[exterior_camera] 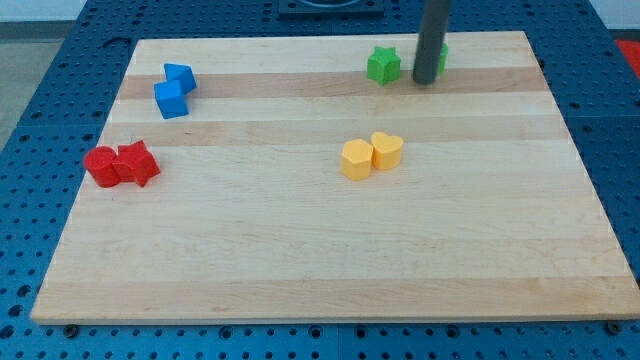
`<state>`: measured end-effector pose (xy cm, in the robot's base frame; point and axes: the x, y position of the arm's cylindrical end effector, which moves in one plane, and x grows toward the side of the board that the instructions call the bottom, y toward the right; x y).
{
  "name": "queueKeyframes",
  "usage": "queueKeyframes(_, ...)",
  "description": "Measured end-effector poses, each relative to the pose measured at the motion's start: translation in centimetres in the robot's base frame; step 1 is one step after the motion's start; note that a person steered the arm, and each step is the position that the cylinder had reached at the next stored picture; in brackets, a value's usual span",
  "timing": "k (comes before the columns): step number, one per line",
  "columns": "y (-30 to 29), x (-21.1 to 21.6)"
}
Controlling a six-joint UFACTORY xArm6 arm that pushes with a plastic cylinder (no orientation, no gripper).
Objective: Push green circle towards green star
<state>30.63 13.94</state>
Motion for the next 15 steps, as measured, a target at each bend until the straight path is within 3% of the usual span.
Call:
queueKeyframes(1, 2.8, 5.4)
queueKeyframes(3, 5.8, -0.9)
queueKeyframes(6, 0.7, -0.9)
queueKeyframes(8, 2.4, 0.5)
queueKeyframes(11, 4.8, -6.7)
queueKeyframes(15, 0.6, -5.7)
